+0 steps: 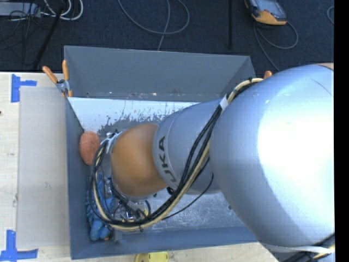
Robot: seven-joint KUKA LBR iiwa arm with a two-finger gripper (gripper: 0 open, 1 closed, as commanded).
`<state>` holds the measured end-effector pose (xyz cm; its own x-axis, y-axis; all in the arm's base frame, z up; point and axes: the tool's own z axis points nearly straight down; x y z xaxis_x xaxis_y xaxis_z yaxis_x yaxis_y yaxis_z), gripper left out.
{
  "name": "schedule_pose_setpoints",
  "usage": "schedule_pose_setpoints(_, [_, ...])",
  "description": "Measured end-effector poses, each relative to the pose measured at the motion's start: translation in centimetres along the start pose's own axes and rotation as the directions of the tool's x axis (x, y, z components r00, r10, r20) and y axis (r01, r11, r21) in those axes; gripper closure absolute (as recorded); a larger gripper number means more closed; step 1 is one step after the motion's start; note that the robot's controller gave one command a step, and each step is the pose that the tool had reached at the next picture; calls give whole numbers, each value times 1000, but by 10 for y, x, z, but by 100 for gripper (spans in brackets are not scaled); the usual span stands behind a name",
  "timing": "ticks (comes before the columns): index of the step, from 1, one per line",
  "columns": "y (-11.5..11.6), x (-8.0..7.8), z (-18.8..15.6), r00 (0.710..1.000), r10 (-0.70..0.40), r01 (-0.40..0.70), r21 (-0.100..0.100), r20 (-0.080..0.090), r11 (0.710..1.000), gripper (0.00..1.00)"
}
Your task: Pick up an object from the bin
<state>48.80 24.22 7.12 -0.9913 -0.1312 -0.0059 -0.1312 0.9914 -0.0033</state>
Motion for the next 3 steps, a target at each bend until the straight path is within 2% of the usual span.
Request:
schedule_pose_setpoints(1, [2, 4, -1, 999, -48, 48, -2, 4, 999, 0])
schedule_pose_setpoints(2, [3, 12, -10, 983, 185, -185, 2, -5, 983, 0])
schedule_pose_setpoints(3, [0, 12, -10, 991, 132, -132, -4, -1, 991, 0])
